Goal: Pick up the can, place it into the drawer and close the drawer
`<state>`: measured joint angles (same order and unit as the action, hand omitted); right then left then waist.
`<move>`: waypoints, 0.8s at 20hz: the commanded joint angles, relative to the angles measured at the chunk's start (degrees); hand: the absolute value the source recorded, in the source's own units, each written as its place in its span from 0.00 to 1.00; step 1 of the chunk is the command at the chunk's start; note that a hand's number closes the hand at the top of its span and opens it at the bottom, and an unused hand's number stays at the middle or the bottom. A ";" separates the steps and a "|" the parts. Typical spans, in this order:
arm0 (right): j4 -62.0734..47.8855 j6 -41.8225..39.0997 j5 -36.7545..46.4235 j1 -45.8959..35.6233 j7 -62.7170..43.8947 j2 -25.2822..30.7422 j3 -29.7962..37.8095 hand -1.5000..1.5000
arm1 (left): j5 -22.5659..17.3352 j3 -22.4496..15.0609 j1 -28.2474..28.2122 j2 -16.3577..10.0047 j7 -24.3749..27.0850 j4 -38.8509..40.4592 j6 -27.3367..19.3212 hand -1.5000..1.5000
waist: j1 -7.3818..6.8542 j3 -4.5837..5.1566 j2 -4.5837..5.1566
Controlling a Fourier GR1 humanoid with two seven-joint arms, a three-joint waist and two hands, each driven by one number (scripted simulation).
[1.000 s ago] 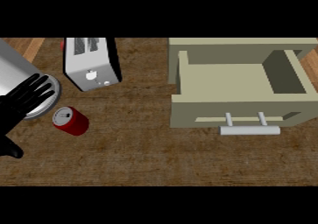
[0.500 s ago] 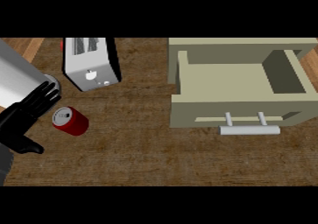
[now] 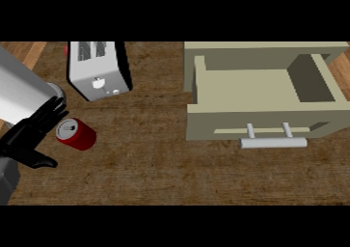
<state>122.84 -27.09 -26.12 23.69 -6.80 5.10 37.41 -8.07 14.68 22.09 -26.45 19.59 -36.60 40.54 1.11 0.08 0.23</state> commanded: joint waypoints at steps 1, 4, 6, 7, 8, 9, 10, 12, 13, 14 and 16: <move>-2.09 -4.03 1.03 1.23 4.17 -1.93 0.51 0.00 | 4.45 -0.36 2.68 -2.22 7.74 10.69 1.76 0.00 | 0.41 0.03 0.13; 1.51 -0.80 -5.64 0.36 -4.31 2.00 2.83 0.00 | 6.30 -1.71 4.25 -1.06 10.26 12.81 0.94 0.00 | 0.23 0.05 0.05; 3.21 -0.21 0.90 -0.26 -2.18 -2.98 -1.61 0.00 | 7.22 -1.83 3.71 -0.99 13.30 16.50 1.53 0.00 | 0.32 0.10 0.24; 0.70 -1.20 -1.65 -0.42 -1.40 -0.04 1.82 0.00 | 7.89 -1.95 7.04 -0.13 12.36 18.62 -0.46 0.00 | 0.79 0.11 0.30; -1.78 -2.26 0.35 -1.48 0.96 -0.27 1.51 0.00 | 7.42 -1.03 6.23 -1.55 13.92 20.42 0.77 0.00 | 0.75 0.12 0.40; 3.82 -2.52 -0.61 2.40 -0.38 -3.62 0.93 0.00 | 7.24 -1.26 5.34 -1.05 13.00 19.88 0.82 0.00 | 0.45 0.06 0.11; 2.89 -1.09 -4.66 -0.09 -4.40 1.54 2.66 0.00 | 6.99 -0.63 7.46 -1.30 12.26 21.93 0.57 0.00 | 0.76 0.13 0.30; -1.08 -2.23 0.36 -1.31 -0.86 -0.63 1.50 0.00 | 7.89 -1.62 6.80 -1.85 14.20 21.28 2.56 0.00 | 0.27 0.07 0.25; 2.40 -2.14 -0.77 0.43 -1.42 -2.35 1.23 0.00 | 8.93 -2.63 5.39 -0.57 15.99 20.93 1.89 0.00 | 0.40 0.09 0.20; 3.02 -1.63 0.50 0.17 -1.77 -3.91 -0.48 0.00 | 8.46 -1.99 7.98 0.86 14.07 22.67 -0.05 0.00 | 0.77 0.13 0.37; 0.34 -0.64 -1.71 -2.68 -3.48 0.10 1.39 0.00 | 9.40 -2.46 6.38 -0.07 17.07 23.39 0.79 0.00 | 0.58 0.16 0.47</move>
<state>124.33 -28.97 -27.34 23.50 -8.61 3.71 38.69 0.25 12.58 28.46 -26.59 30.78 -15.80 37.13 1.71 0.20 0.53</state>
